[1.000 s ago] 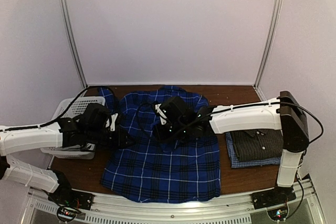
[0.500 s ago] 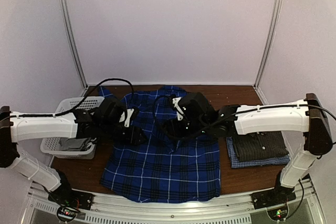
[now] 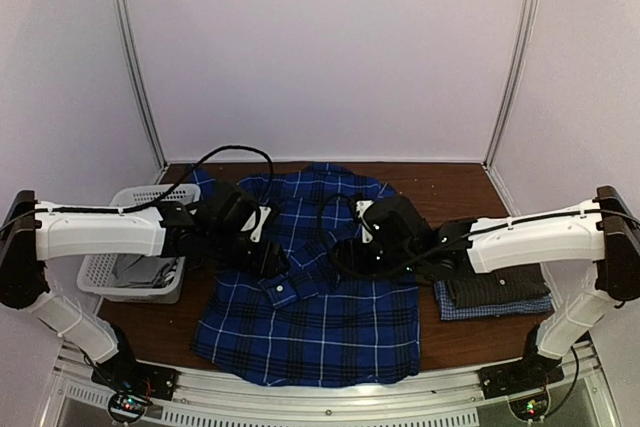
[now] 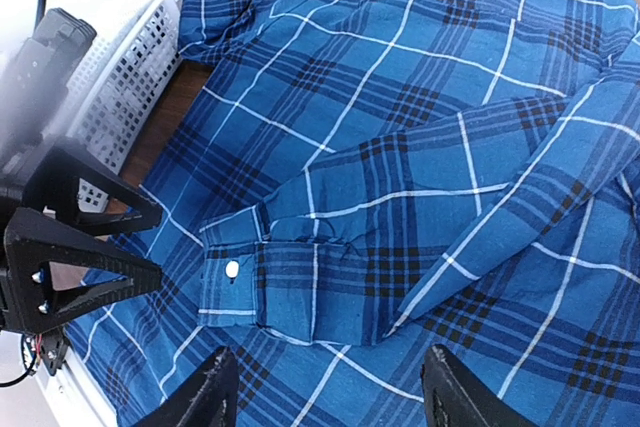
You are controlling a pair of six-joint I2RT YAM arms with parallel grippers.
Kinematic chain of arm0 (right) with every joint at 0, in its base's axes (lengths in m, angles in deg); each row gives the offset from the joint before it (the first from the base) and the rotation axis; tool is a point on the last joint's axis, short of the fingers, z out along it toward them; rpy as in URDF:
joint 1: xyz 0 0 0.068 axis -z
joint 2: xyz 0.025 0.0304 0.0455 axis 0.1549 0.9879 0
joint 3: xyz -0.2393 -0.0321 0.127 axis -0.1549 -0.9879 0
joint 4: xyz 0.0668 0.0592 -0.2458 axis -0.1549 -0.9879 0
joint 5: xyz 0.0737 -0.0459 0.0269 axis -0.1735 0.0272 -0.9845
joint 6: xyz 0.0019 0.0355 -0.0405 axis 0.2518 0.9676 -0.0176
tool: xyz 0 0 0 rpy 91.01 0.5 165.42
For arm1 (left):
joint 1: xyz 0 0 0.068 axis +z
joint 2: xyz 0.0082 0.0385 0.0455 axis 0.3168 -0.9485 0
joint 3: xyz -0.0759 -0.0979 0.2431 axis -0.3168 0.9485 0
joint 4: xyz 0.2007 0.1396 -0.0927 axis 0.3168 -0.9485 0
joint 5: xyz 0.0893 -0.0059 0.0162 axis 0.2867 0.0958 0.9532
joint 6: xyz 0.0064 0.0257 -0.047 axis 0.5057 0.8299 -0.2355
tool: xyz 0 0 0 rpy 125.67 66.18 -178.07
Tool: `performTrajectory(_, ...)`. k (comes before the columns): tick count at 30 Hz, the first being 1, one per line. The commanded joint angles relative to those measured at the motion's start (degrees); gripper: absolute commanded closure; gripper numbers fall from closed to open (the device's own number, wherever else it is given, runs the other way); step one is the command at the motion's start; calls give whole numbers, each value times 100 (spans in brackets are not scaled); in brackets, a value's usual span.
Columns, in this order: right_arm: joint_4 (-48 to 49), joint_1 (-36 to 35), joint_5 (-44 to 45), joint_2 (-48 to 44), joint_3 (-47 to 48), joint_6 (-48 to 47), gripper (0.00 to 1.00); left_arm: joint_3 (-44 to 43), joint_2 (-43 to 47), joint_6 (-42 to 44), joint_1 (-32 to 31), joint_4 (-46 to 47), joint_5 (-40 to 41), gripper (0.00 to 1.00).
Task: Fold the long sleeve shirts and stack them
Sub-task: Pick up the sleeve from the center of the board.
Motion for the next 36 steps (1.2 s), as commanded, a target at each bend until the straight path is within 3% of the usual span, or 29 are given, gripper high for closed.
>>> performTrajectory(1,481,31,-311,277,-96,375,37,90,34,81,-8,-53,184,42)
performTrajectory(9,914,-128,-341,729,-92,736,42,202,-386,264,-294,35,263,43)
performTrajectory(27,674,-77,536,-696,-1135,1049,42,-501,-1788,300,-1124,-602,1604,46)
performTrajectory(32,650,-73,553,-795,-1185,1051,42,-765,-2094,198,-1226,-984,2093,59)
performTrajectory(36,599,-69,620,-882,-1191,1051,42,-894,-2016,199,-1263,-1087,2167,77)
